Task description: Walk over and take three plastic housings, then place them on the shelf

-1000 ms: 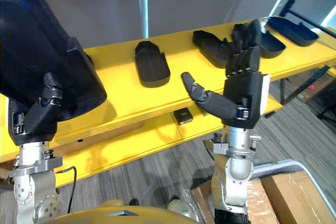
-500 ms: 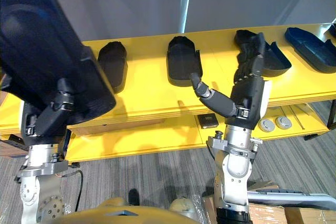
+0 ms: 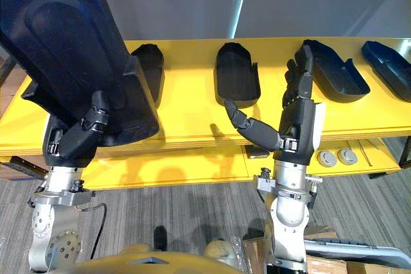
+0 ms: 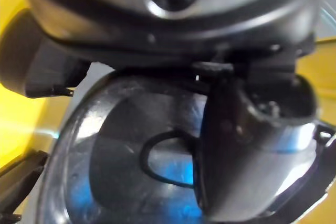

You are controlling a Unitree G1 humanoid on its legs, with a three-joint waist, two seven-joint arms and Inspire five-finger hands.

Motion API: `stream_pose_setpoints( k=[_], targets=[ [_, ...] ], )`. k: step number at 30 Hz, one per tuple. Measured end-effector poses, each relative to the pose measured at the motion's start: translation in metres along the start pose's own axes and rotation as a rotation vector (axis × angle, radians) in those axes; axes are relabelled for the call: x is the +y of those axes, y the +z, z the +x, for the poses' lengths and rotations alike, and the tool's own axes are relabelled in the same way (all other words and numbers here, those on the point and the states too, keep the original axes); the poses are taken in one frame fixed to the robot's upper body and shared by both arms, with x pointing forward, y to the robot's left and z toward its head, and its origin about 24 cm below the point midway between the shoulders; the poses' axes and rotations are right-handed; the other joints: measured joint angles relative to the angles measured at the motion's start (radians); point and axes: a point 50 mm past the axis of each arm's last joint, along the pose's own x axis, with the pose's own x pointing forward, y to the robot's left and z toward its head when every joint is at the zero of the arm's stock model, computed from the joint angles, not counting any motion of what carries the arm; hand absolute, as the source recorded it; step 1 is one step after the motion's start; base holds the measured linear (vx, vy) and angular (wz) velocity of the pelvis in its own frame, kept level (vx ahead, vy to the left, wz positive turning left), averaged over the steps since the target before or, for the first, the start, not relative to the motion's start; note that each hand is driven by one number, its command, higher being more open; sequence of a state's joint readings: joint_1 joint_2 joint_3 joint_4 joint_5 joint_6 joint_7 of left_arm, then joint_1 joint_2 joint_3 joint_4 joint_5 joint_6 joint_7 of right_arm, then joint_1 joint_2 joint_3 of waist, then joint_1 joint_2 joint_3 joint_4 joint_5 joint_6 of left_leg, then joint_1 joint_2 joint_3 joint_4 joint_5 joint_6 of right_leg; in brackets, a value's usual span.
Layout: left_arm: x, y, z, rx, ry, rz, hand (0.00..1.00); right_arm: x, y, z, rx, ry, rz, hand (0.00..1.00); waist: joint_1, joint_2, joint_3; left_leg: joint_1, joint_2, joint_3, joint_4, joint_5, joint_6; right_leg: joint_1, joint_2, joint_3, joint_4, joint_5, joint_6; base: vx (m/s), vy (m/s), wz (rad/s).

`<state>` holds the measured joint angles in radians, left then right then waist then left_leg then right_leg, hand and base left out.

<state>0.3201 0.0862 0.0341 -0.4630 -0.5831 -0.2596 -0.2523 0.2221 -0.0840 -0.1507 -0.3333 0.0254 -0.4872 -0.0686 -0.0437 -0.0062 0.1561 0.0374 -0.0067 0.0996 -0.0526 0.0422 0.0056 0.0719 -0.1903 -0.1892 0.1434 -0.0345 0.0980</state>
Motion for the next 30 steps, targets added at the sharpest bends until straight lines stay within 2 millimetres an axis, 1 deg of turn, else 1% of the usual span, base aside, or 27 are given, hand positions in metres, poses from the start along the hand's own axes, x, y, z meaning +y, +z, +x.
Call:
stream_pose_setpoints(
  k=[3, 4, 6, 8, 9, 10, 11, 12, 13, 14, 15, 16, 17, 18, 19, 20, 21, 22, 23, 24, 26, 27, 28, 29, 30],
  targets=[
    [-0.002, -0.002, -0.001, 0.008, 0.005, -0.012, 0.00, -0.002, 0.000, 0.000, 0.001, -0.004, 0.065, 1.00, 0.000, 0.004, 0.002, -0.012, 0.005, 0.003, 0.046, -0.028, -0.003, 0.008, 0.001, 0.003, -0.005, 0.000, 0.000, 0.02, -0.004, -0.05],
    [-0.001, -0.003, -0.002, 0.006, 0.020, -0.018, 0.00, -0.001, 0.001, 0.001, -0.004, 0.005, 0.076, 1.00, 0.000, 0.012, 0.007, -0.033, 0.007, 0.004, 0.095, -0.048, 0.000, 0.008, 0.004, 0.007, -0.005, 0.000, 0.000, 0.00, -0.003, -0.12],
    [0.000, -0.003, -0.005, 0.007, 0.048, -0.021, 0.00, -0.001, 0.001, 0.002, -0.007, 0.016, 0.104, 1.00, -0.003, 0.022, 0.013, -0.049, 0.010, 0.005, 0.135, -0.061, -0.001, 0.007, 0.003, 0.015, -0.005, -0.001, 0.000, -0.02, 0.011, -0.06],
    [0.002, -0.004, -0.009, 0.014, 0.078, -0.019, 0.00, 0.001, 0.002, 0.004, -0.018, 0.033, 0.113, 1.00, -0.014, 0.031, 0.019, -0.070, 0.012, -0.003, 0.158, -0.063, -0.004, 0.006, 0.000, 0.007, -0.008, -0.003, -0.002, -0.06, 0.015, 0.17],
    [0.004, -0.005, -0.008, 0.016, 0.080, -0.017, 0.00, 0.001, 0.003, 0.007, -0.031, 0.032, 0.121, 1.00, -0.018, 0.027, 0.025, -0.108, 0.010, -0.019, 0.208, -0.078, -0.020, 0.008, -0.010, -0.002, -0.017, -0.012, -0.012, -0.07, 0.011, 0.37],
    [0.004, -0.006, -0.006, 0.013, 0.075, -0.016, 0.00, 0.001, 0.005, 0.009, -0.042, 0.028, 0.141, 1.00, -0.020, 0.018, 0.035, -0.142, 0.011, -0.021, 0.268, -0.106, -0.040, 0.019, -0.021, 0.000, -0.029, -0.022, -0.007, -0.13, 0.022, 0.62],
    [0.004, -0.008, 0.000, 0.002, 0.063, -0.018, 0.00, 0.000, 0.008, 0.015, -0.075, 0.013, 0.185, 1.00, -0.023, 0.027, 0.067, -0.215, 0.056, -0.014, 0.436, -0.169, -0.030, 0.046, -0.020, -0.016, -0.040, -0.047, 0.027, -0.16, 0.026, 0.52],
    [0.007, -0.015, -0.001, 0.016, 0.084, -0.026, 0.00, 0.000, 0.010, 0.021, -0.096, 0.014, 0.234, 1.00, -0.022, 0.046, 0.087, -0.250, 0.132, -0.027, 0.516, -0.178, -0.040, 0.050, -0.011, -0.023, -0.020, -0.059, 0.022, -0.17, 0.036, 0.38],
    [0.009, -0.018, -0.002, 0.030, 0.100, -0.029, 0.00, 0.001, 0.011, 0.022, -0.102, 0.021, 0.259, 1.00, -0.020, 0.051, 0.087, -0.258, 0.159, -0.036, 0.529, -0.181, -0.046, 0.050, -0.018, -0.020, -0.012, -0.067, 0.024, -0.14, 0.126, -0.03],
    [0.013, -0.023, -0.005, 0.051, 0.133, -0.027, 0.00, 0.005, 0.012, 0.024, -0.112, 0.037, 0.330, 1.00, -0.013, 0.059, 0.085, -0.251, 0.198, -0.067, 0.538, -0.187, -0.056, 0.032, -0.042, 0.005, 0.018, -0.087, 0.048, -0.12, 0.282, -0.34],
    [0.016, -0.023, -0.008, 0.062, 0.151, 0.002, 0.00, 0.012, 0.013, 0.026, -0.120, 0.056, 0.406, 1.00, -0.009, 0.063, 0.083, -0.223, 0.219, -0.099, 0.539, -0.194, -0.066, 0.003, -0.070, 0.044, 0.058, -0.106, 0.076, -0.11, 0.357, -0.50],
    [0.017, -0.022, -0.009, 0.067, 0.153, 0.018, 0.00, 0.016, 0.013, 0.027, -0.122, 0.067, 0.438, 1.00, -0.006, 0.067, 0.081, -0.202, 0.226, -0.107, 0.536, -0.201, -0.077, -0.009, -0.085, 0.067, 0.074, -0.110, 0.084, -0.09, 0.476, -0.69],
    [0.016, -0.022, -0.011, 0.078, 0.139, 0.045, 0.00, 0.023, 0.013, 0.026, -0.115, 0.079, 0.515, 1.00, 0.003, 0.073, 0.073, -0.160, 0.220, -0.098, 0.498, -0.259, -0.172, -0.033, -0.115, 0.114, 0.091, -0.108, 0.097, -0.02, 0.534, -0.79],
    [0.017, -0.021, -0.010, 0.088, 0.111, 0.080, 0.00, 0.033, 0.009, 0.022, -0.081, 0.063, 0.591, 1.00, 0.013, 0.043, 0.076, -0.153, 0.171, -0.040, 0.513, -0.269, -0.165, -0.043, -0.167, 0.159, 0.078, -0.067, 0.091, -0.01, 0.516, -0.73],
    [0.017, -0.022, -0.010, 0.096, 0.105, 0.084, 0.00, 0.037, 0.008, 0.018, -0.064, 0.051, 0.615, 1.00, 0.014, 0.041, 0.076, -0.163, 0.160, -0.027, 0.529, -0.280, -0.152, -0.043, -0.179, 0.163, 0.053, -0.016, 0.086, -0.08, 0.577, -0.49],
    [0.015, -0.023, -0.009, 0.108, 0.086, 0.082, 0.00, 0.047, 0.006, 0.011, -0.033, 0.045, 0.658, 1.00, 0.013, 0.046, 0.074, -0.188, 0.155, -0.016, 0.550, -0.299, -0.128, -0.044, -0.181, 0.155, 0.003, 0.094, 0.059, -0.11, 0.458, -0.21],
    [0.014, -0.023, -0.008, 0.111, 0.059, 0.085, 0.00, 0.052, 0.006, 0.007, -0.018, 0.046, 0.683, 1.00, 0.014, 0.045, 0.072, -0.198, 0.154, -0.008, 0.554, -0.307, -0.111, -0.047, -0.179, 0.136, -0.030, 0.170, 0.031, -0.16, 0.615, -0.24],
    [0.011, -0.023, -0.006, 0.120, 0.016, 0.114, 0.00, 0.061, 0.008, 0.005, -0.013, 0.064, 0.681, 1.00, 0.023, 0.034, 0.061, -0.205, 0.148, 0.013, 0.537, -0.317, -0.084, -0.058, -0.167, 0.122, -0.039, 0.200, 0.011, -0.08, 0.384, -0.15],
    [0.011, -0.023, -0.006, 0.129, 0.001, 0.136, 0.00, 0.063, 0.009, 0.005, -0.014, 0.074, 0.663, 1.00, 0.022, 0.028, 0.053, -0.204, 0.139, 0.012, 0.522, -0.311, -0.075, -0.057, -0.156, 0.114, -0.024, 0.177, 0.005, -0.01, 0.367, -0.02],
    [0.011, -0.022, -0.005, 0.140, -0.026, 0.163, 0.00, 0.066, 0.011, 0.005, -0.022, 0.095, 0.623, 1.00, 0.018, 0.010, 0.023, -0.204, 0.119, 0.006, 0.491, -0.291, -0.056, -0.052, -0.131, 0.108, -0.009, 0.125, 0.008, 0.09, 0.195, 0.17],
    [0.011, -0.019, 0.002, 0.126, -0.067, 0.174, 0.00, 0.064, 0.014, 0.007, -0.046, 0.107, 0.579, 1.00, 0.014, -0.003, 0.009, -0.202, 0.092, -0.009, 0.453, -0.256, -0.043, -0.041, -0.102, 0.106, -0.005, 0.076, 0.010, 0.09, 0.141, 0.30],
    [0.010, -0.019, 0.006, 0.116, -0.077, 0.172, 0.00, 0.062, 0.014, 0.007, -0.050, 0.104, 0.561, 1.00, 0.010, -0.005, 0.008, -0.201, 0.081, -0.015, 0.442, -0.248, -0.037, -0.039, -0.097, 0.108, -0.003, 0.063, 0.012, 0.08, 0.080, 0.51],
    [0.007, -0.017, 0.014, 0.090, -0.097, 0.168, 0.00, 0.056, 0.011, 0.007, -0.045, 0.086, 0.526, 1.00, 0.009, -0.003, 0.007, -0.192, 0.061, -0.025, 0.419, -0.227, -0.019, -0.035, -0.081, 0.118, 0.012, 0.010, 0.012, 0.07, 0.055, 0.44],
    [0.006, -0.016, 0.016, 0.081, -0.097, 0.162, 0.00, 0.054, 0.010, 0.007, -0.043, 0.077, 0.517, 1.00, 0.009, -0.004, 0.007, -0.186, 0.054, -0.029, 0.409, -0.221, -0.014, -0.034, -0.070, 0.120, 0.014, -0.012, 0.009, 0.09, 0.024, 0.41],
    [0.006, -0.016, 0.017, 0.070, -0.080, 0.150, 0.00, 0.049, 0.008, 0.006, -0.036, 0.063, 0.499, 1.00, 0.011, 0.006, 0.003, -0.179, 0.048, -0.034, 0.397, -0.213, -0.008, -0.028, -0.042, 0.118, 0.001, -0.039, -0.008, 0.05, -0.023, 0.21]
  ],
)
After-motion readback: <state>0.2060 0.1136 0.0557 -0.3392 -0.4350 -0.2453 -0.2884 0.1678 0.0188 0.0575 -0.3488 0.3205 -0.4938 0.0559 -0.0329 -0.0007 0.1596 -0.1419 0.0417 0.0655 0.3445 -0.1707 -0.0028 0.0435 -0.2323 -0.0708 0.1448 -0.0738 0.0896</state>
